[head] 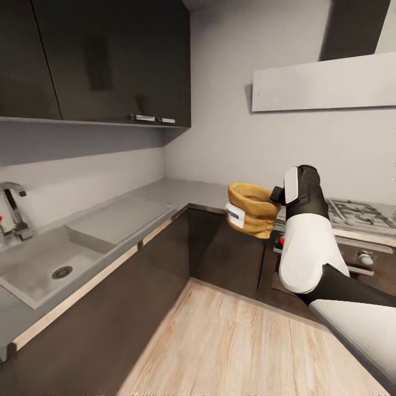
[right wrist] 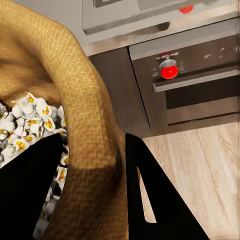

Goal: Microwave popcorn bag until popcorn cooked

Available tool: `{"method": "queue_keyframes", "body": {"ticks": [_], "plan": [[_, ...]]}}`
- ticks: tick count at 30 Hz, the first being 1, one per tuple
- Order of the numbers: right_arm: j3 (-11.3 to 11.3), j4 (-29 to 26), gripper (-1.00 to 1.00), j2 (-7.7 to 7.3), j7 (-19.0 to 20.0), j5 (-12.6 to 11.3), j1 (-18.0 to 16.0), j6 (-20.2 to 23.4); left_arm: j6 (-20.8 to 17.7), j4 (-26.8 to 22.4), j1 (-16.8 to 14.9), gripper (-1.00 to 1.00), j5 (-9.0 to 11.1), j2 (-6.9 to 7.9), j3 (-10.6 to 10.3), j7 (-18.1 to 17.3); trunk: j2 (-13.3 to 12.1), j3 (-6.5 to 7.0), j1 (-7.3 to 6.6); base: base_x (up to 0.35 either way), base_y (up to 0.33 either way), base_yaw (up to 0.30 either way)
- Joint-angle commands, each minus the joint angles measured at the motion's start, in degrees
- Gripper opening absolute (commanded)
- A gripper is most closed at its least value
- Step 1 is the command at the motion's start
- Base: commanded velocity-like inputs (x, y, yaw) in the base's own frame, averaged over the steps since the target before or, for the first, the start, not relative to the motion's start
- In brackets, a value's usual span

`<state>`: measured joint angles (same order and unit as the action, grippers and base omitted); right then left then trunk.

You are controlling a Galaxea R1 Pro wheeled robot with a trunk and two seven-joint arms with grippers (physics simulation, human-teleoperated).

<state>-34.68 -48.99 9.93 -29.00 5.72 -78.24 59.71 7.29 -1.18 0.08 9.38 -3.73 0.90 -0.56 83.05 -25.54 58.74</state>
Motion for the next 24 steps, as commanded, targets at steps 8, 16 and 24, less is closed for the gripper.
{"method": "queue_keyframes", "body": {"ticks": [8, 16, 24], "plan": [[-0.30, -0.06, -1.00, 0.07, -0.91, 4.94, -0.07, 0.29, 0.09, -0.05, 0.01, 1.00, 0.41, 0.03, 0.06, -0.06, 0.03, -0.06, -0.01, -0.004, 0.000, -0.163], [-0.39, -0.06, -1.00, 0.07, -1.06, 6.23, -0.07, 0.29, 0.13, -0.05, 0.01, 1.00, 0.42, 0.03, 0.06, -0.07, 0.03, -0.06, -0.01, 0.000, 0.000, -0.241], [-0.33, -0.09, -1.00, 0.07, -0.91, 6.21, 3.02, 0.29, 0.10, -0.05, 0.01, 1.00, 0.47, 0.03, 0.15, -0.08, 0.03, -0.06, -0.01, 0.000, 0.000, -0.241]]}}
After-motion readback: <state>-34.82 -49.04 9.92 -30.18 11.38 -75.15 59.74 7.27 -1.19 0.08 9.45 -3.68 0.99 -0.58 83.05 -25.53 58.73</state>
